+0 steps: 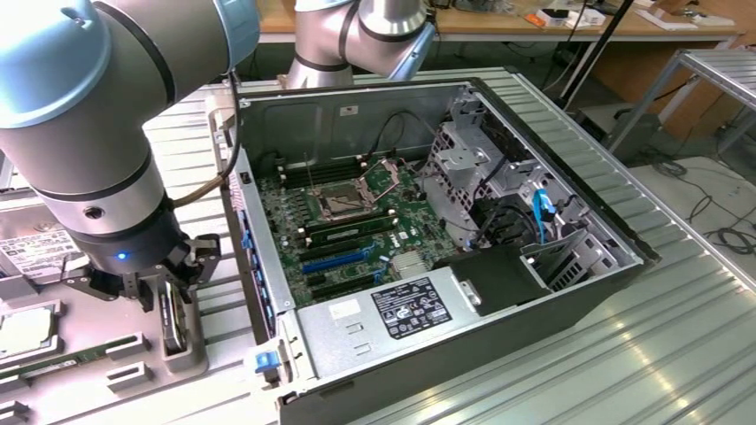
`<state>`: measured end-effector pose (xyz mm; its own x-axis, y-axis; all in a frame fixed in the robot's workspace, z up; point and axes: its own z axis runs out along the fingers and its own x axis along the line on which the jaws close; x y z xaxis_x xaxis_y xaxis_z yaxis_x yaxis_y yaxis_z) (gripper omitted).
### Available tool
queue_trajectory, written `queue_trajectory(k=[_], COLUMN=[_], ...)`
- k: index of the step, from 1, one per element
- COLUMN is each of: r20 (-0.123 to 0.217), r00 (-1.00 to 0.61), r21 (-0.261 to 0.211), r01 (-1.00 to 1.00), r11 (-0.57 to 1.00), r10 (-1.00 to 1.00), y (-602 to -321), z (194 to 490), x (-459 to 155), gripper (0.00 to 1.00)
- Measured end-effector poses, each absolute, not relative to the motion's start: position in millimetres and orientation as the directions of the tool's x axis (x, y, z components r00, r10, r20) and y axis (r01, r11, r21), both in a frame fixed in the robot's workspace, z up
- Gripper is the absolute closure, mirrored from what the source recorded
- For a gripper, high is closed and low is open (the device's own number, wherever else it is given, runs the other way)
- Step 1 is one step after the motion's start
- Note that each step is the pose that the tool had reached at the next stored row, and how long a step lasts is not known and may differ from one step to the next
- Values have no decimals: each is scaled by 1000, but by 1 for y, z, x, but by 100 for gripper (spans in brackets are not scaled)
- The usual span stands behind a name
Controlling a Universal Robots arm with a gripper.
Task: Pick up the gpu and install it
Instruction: 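Pick up the gpu and move the gpu toward the slot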
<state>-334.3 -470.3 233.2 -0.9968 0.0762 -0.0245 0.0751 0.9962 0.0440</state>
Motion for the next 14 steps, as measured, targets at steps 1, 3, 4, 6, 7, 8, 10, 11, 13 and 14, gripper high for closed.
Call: queue_trajectory(k=[1, 3, 4, 6, 7, 8, 10, 11, 13, 14], r20=[-24, -24, -24, -24, -24, -25, -24, -24, -24, -24], r00=[-997, -997, -997, -997, -997, -997, -997, -997, -997, -997], r21=[44, 44, 44, 44, 44, 44, 44, 44, 44, 44], r01=[75, 75, 75, 75, 75, 75, 75, 75, 75, 75], r11=[996, 996, 996, 996, 996, 996, 996, 996, 996, 996], r10=[76, 76, 76, 76, 76, 76, 76, 76, 76, 76], y=[-470, -470, -470, -470, -470, -470, -470, -470, -470, -470], z=[233, 233, 233, 233, 233, 233, 233, 233, 233, 233], x=[-334, -334, -334, -334, -334, -334, -334, -334, -334, -334], gripper=[55, 55, 55, 55, 55, 55, 55, 55, 55, 55])
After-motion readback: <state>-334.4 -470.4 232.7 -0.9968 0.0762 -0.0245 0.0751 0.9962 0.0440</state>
